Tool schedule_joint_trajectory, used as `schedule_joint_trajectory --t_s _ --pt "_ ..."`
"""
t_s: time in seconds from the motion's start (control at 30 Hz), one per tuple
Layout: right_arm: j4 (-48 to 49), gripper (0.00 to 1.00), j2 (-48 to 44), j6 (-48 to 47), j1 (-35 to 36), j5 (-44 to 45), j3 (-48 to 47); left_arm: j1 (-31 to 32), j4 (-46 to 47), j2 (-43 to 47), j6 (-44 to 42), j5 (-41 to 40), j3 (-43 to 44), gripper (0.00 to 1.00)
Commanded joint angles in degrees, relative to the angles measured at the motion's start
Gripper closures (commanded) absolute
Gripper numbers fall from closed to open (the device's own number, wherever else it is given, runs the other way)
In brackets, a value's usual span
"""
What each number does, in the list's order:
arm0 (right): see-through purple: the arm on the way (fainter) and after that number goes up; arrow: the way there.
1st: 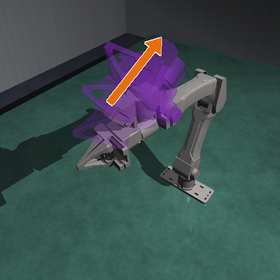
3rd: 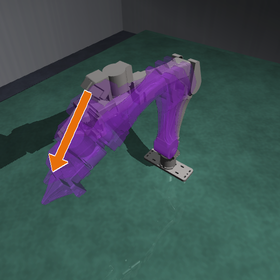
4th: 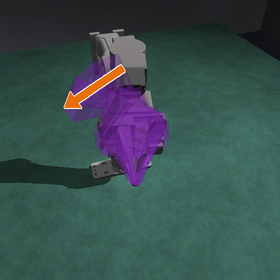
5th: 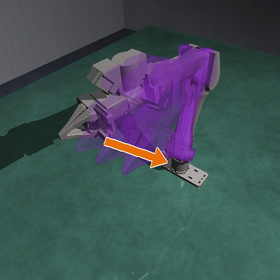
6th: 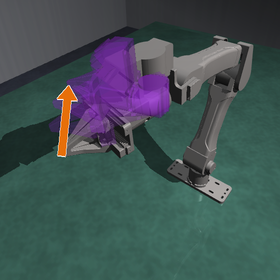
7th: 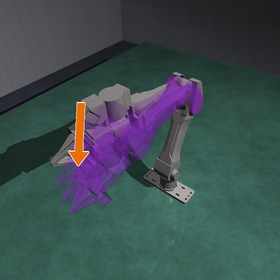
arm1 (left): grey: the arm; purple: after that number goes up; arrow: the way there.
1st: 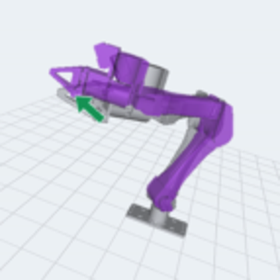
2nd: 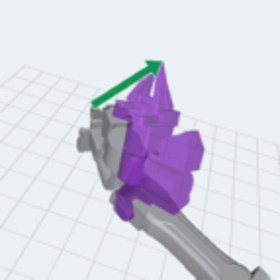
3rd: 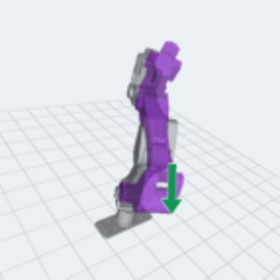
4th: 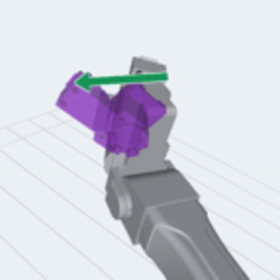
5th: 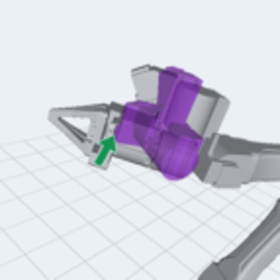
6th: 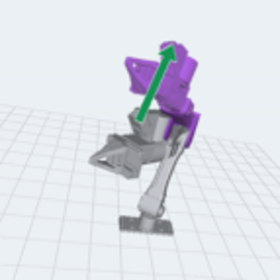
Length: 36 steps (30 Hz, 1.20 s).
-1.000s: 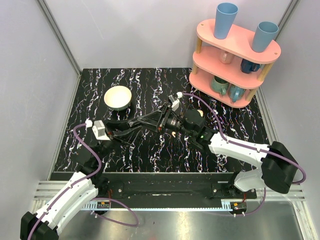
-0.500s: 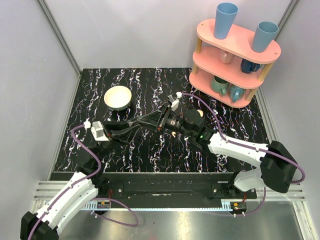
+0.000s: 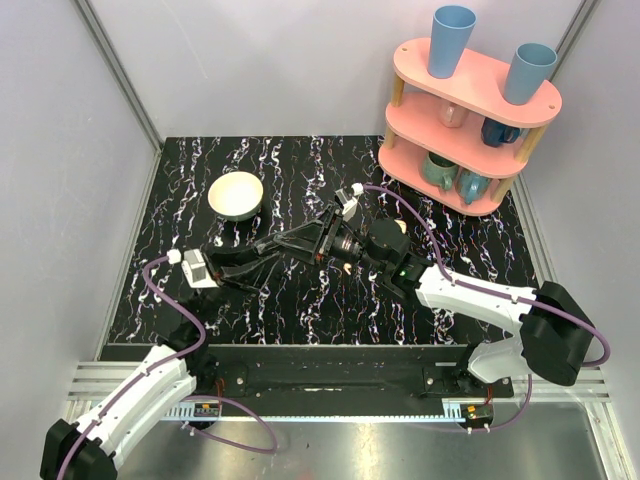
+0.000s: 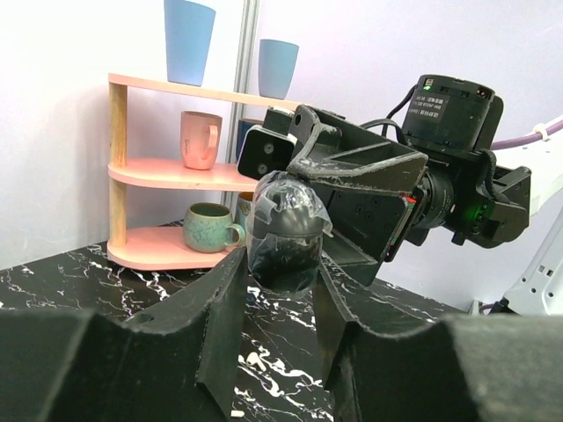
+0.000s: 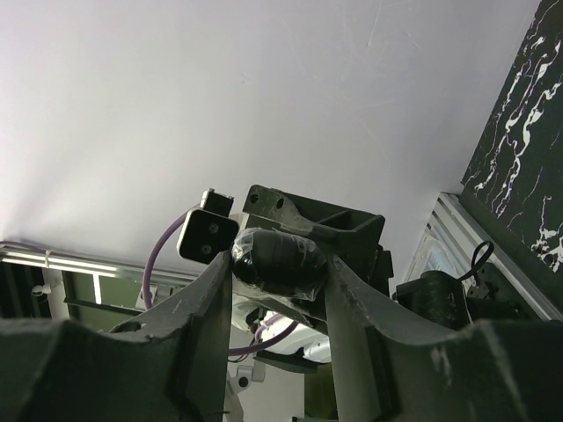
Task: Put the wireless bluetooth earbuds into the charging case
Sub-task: Pass from the right arm to the left
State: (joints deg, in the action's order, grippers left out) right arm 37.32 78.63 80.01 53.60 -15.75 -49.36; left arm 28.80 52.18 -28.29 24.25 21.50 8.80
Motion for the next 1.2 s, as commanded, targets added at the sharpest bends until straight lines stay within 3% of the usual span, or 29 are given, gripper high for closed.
schedule_joint_trajectory --t_s 0.0,0.33,1.03,1.17 --pt "2.9 1.0 -0.2 0.4 0.3 -0.8 -2.1 0.1 5.6 -0.2 -0.3 -1.1 0.5 0.61" --pt "3.0 1.0 0.0 0.6 0.3 -0.9 -2.1 0.1 7.5 -1.5 -0.8 -0.8 0.4 0.67" --pt "3.2 1.0 0.6 0.9 0.3 -0.6 -1.6 0.2 10.3 -3.5 0.5 -1.3 1.0 0.54" --pt "3.5 1.0 0.6 0.9 0.3 -0.7 -1.6 0.2 10.3 -3.7 0.4 -1.0 1.0 0.59"
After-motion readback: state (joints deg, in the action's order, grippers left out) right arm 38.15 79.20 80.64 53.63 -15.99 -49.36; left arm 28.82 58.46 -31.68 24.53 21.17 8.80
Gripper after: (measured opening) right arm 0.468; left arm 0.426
